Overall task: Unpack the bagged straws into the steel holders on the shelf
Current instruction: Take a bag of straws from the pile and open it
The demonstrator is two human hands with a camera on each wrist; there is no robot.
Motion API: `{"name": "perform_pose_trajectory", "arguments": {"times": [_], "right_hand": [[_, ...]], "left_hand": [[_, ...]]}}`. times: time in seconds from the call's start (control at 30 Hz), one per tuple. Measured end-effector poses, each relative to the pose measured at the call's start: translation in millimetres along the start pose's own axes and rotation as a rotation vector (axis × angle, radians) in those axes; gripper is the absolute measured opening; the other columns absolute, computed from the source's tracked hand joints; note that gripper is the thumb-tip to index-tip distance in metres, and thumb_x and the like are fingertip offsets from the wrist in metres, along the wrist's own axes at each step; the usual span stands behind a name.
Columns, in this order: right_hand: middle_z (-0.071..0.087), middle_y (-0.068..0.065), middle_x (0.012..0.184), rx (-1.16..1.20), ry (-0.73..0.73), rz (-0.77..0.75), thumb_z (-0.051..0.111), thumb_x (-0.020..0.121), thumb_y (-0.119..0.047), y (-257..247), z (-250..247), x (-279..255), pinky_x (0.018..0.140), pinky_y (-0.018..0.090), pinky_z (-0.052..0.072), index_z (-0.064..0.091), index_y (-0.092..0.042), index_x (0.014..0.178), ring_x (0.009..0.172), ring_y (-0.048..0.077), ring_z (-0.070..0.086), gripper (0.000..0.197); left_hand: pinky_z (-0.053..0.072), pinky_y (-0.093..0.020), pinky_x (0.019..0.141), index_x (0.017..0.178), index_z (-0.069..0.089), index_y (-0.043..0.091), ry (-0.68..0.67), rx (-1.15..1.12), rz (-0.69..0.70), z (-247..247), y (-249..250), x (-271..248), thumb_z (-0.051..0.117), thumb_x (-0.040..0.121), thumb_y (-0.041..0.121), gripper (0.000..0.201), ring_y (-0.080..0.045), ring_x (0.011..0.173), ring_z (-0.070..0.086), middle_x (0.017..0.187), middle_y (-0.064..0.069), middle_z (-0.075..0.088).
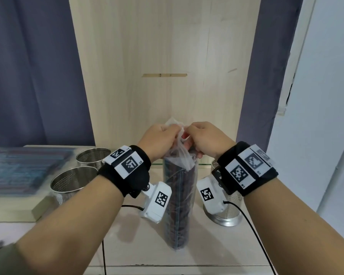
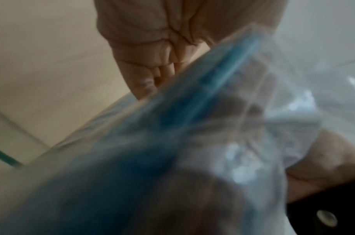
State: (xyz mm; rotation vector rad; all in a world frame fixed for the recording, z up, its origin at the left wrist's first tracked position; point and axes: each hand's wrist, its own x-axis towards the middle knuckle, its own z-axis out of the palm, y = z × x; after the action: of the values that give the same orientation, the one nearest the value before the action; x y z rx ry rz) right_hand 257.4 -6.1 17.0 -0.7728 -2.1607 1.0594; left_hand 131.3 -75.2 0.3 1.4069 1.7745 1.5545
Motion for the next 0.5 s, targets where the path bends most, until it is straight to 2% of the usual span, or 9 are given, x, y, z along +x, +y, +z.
{"name": "perform_pose_trajectory", "arguments": {"times": [0.07,0.17,0.23,0.3,0.37,0.5], "right_hand": [[0.064,0.002,0.06,-0.023,-0.014,0.005,0.04,0.101,-0.015,-2.3,0.7,1.2,0.036,0.02,0.039,0.058,-0.007,0.08,0.037,0.01,0.05,0.029],[0.064,0.0,0.057,-0.064,-0.008,0.007,0.04,0.101,-0.017,-1.3,0.1,3.6,0.036,0.021,0.039,0.06,-0.008,0.076,0.039,0.015,0.049,0.033],[0.064,-0.001,0.056,-0.096,0.0,0.002,0.041,0.102,-0.022,-0.3,-1.6,4.1,0.036,0.019,0.038,0.06,-0.008,0.073,0.036,0.014,0.047,0.038],[0.064,-0.002,0.056,-0.141,0.013,-0.012,0.043,0.101,-0.022,0.2,-3.6,3.0,0.037,0.019,0.038,0.058,-0.009,0.068,0.037,0.015,0.046,0.039],[0.065,-0.002,0.058,-0.172,0.021,-0.022,0.043,0.1,-0.02,1.2,-5.2,1.5,0.038,0.018,0.037,0.056,-0.01,0.067,0.036,0.013,0.046,0.037],[0.065,-0.001,0.06,-0.182,0.04,-0.023,0.041,0.098,-0.013,3.3,-7.5,-1.9,0.036,0.015,0.034,0.057,-0.008,0.072,0.03,0.004,0.043,0.031]], "left_hand": [[0.038,-0.027,0.058,0.064,0.056,0.012,-0.001,0.019,0.003,-0.4,1.7,-1.3,0.054,0.087,0.036,0.034,-0.017,0.052,0.043,0.059,-0.006,0.049],[0.034,-0.027,0.054,0.057,0.049,0.016,-0.007,-0.028,-0.029,0.0,0.6,-1.3,0.053,0.094,0.017,0.038,-0.014,0.047,0.039,0.053,-0.002,0.045],[0.039,-0.025,0.054,0.06,0.053,0.015,-0.003,-0.027,-0.019,1.6,-0.1,-3.7,0.054,0.095,0.014,0.035,-0.011,0.047,0.044,0.052,0.002,0.049],[0.046,-0.027,0.062,0.068,0.059,0.014,0.005,-0.01,0.016,5.1,-1.1,-6.4,0.056,0.096,0.017,0.028,-0.011,0.054,0.052,0.057,0.003,0.057],[0.049,-0.03,0.069,0.072,0.062,0.016,0.019,-0.006,0.046,8.4,-2.6,-7.2,0.058,0.095,0.019,0.024,-0.014,0.061,0.056,0.062,0.002,0.061],[0.053,-0.04,0.078,0.073,0.062,0.016,0.012,-0.018,0.036,11.1,-3.6,-6.8,0.055,0.096,0.014,0.024,-0.02,0.069,0.059,0.072,-0.007,0.065]]}}
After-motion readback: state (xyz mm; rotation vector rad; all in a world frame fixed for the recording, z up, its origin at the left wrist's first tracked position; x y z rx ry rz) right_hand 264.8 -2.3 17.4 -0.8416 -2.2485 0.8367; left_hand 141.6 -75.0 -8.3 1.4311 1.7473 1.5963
